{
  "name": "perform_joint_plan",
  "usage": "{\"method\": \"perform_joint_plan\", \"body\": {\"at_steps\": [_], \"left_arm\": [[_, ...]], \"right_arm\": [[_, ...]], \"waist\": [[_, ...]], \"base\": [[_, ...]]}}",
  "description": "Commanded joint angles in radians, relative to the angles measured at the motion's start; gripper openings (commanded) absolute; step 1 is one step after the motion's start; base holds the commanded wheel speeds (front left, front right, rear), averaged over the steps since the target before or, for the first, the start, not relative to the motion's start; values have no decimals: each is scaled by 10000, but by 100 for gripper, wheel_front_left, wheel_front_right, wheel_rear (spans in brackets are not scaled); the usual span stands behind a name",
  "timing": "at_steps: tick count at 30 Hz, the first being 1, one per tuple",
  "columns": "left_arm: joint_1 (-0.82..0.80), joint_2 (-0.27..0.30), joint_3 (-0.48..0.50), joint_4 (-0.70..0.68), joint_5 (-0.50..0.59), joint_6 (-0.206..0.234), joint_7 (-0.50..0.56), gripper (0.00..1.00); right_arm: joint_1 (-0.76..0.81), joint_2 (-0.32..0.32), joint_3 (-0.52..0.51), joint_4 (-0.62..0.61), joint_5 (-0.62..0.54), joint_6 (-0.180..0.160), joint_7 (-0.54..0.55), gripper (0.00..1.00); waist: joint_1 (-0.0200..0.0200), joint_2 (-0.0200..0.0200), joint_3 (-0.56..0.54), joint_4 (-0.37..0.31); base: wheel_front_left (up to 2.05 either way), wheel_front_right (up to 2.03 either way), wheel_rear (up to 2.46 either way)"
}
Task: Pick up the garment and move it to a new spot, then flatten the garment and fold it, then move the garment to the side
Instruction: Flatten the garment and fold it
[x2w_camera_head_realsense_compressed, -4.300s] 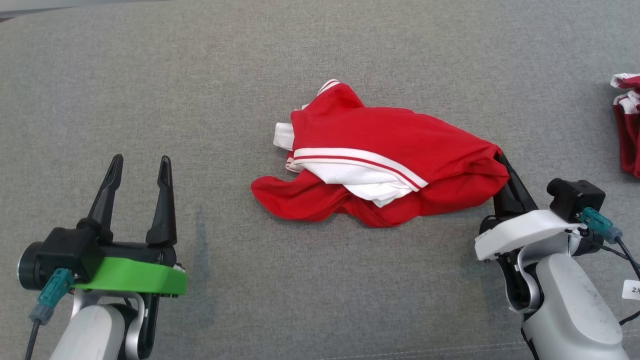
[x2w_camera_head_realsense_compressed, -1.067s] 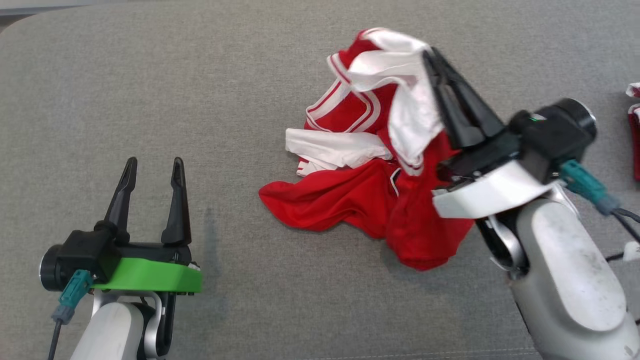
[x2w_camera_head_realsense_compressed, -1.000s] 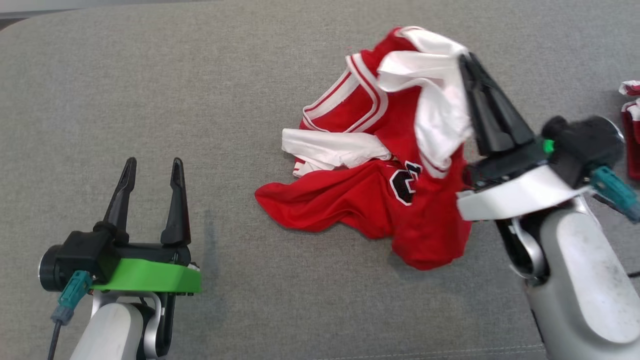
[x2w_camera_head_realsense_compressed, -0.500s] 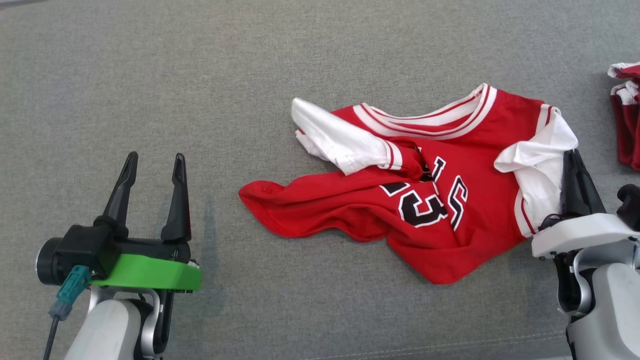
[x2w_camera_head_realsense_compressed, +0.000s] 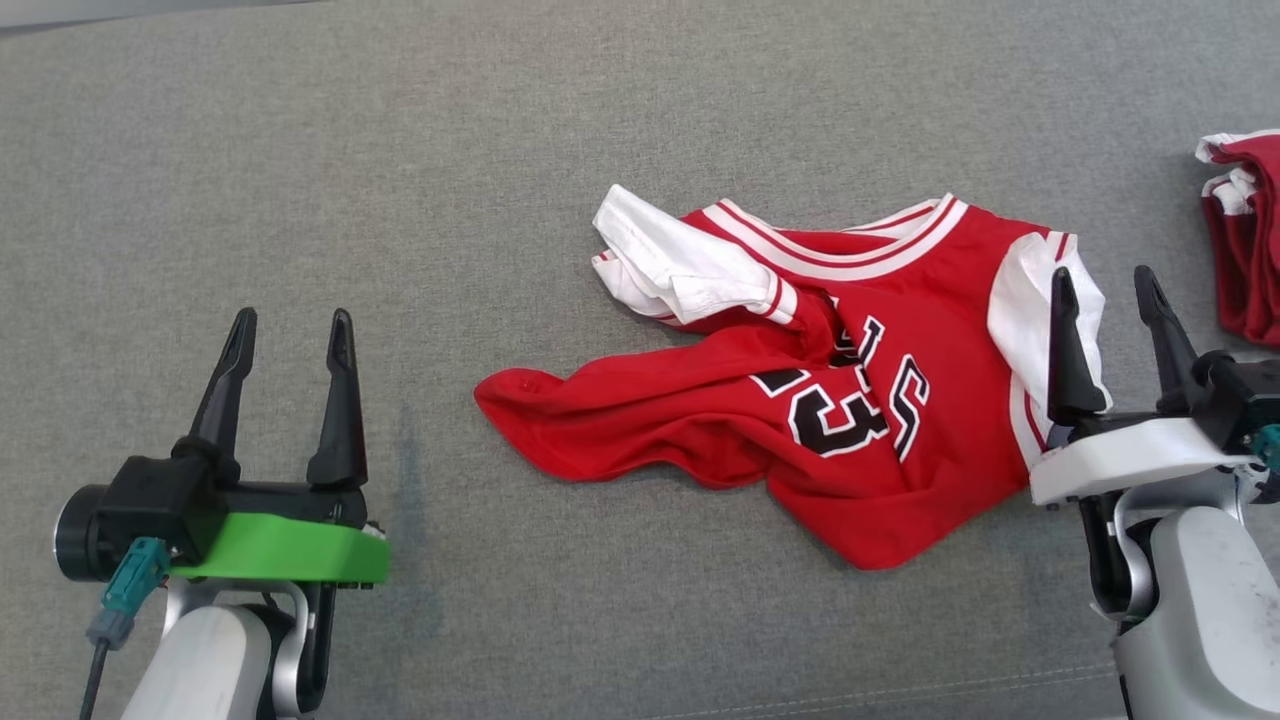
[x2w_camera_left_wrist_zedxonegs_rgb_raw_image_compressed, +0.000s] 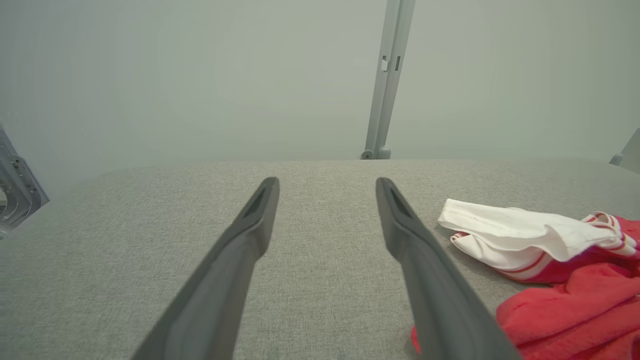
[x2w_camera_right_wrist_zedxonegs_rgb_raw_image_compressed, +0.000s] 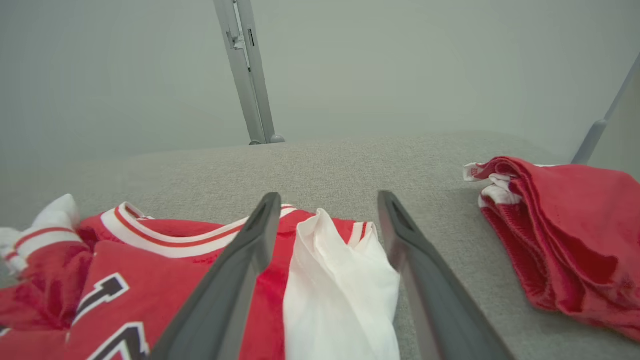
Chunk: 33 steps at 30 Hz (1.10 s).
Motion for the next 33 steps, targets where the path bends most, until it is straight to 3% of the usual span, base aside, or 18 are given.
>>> {"method": "perform_joint_plan", "body": {"at_steps": [1,10,21,33], "left_arm": [[152,61,63,-47,8,74,-72,100],[520,-41,-112,-178,21,255,36,100],[646,-169,-516,-127,-41,142,154,100],[417,-904,-2599,362,-445,-994,1949,100]], "right_arm": [[195,28,176,-390,-174,-7,-67,100],[779,207,1298,-2025,-582,-7,102,100],[1241,306,1400,-2803,-516,-7,536,100],[1094,398,1479,-2892,-346,-7,574,100]], "waist": [[0,-1,-132,-80],[0,-1,-670,-223],[0,-1,-793,-197],[0,-1,-402,-493]], "base": [[0,0,0],[0,0,0],[0,0,0],[0,0,0]]}}
